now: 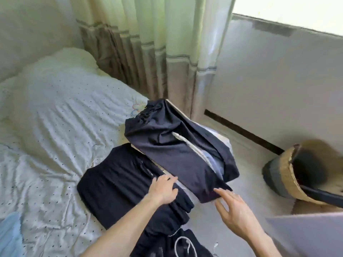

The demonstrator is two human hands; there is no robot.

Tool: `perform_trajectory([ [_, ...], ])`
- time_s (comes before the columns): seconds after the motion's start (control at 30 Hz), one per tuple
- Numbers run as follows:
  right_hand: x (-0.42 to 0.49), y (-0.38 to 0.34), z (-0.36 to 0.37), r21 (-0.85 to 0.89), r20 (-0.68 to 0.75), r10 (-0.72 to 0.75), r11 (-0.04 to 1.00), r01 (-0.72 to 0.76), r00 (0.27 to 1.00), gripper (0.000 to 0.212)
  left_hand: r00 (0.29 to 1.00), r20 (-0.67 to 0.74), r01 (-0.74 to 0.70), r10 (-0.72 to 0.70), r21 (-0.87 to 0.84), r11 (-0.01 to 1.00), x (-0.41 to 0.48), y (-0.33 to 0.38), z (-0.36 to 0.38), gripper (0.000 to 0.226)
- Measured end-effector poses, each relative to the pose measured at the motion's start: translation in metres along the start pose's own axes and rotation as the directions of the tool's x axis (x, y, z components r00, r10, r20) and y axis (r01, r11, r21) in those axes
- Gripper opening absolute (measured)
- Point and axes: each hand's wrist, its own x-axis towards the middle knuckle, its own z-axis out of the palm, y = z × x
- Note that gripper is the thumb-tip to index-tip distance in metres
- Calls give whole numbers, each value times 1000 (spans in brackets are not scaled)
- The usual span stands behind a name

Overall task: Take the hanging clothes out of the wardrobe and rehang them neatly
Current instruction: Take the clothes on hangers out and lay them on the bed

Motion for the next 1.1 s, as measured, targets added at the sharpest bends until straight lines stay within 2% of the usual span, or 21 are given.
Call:
perform_trajectory([
  [0.13, -67, 55, -30, 35, -189, 167, 986, -163, 968, 47, 972, -55, -213, 228, 195, 957, 12, 93, -16, 58],
  [0.2, -100, 80, -43, 44, -255, 266, 964, -263, 930, 47, 931, -64, -327, 359, 291, 899, 14, 141, -20, 57],
  [0.3, -147, 115, -60, 72, -378, 393, 915, -397, 838, 46, 844, 0, -493, 537, 397, 774, 8, 219, -19, 57],
  [0.4, -193, 143, -69, 170, -483, 538, 831, -529, 691, 42, 723, 105, -645, 683, 456, 613, -2, 297, -7, 56],
  [0.47, -226, 158, -72, 267, -533, 629, 760, -592, 566, 41, 619, 190, -741, 762, 463, 487, -13, 348, 8, 55],
  [0.67, -327, 176, -87, 490, -589, 788, 524, -696, 179, 39, 218, 390, -910, 895, 412, 42, -68, 496, 51, 53],
  [0.77, -366, 177, -93, 571, -585, 810, 391, -722, -23, 39, 52, 451, -928, 891, 351, -123, -96, 563, 66, 53],
  [0.9, -396, 170, -105, 652, -573, 784, 258, -713, -240, 39, -135, 487, -919, 863, 263, -293, -128, 630, 69, 54],
  [1.0, -406, 166, -124, 669, -569, 753, 191, -719, -330, 40, -230, 474, -917, 850, 187, -353, -139, 675, 66, 54],
  [1.1, -419, 161, -149, 659, -600, 695, 148, -738, -396, 43, -281, 448, -914, 849, 145, -379, -147, 717, 67, 54],
])
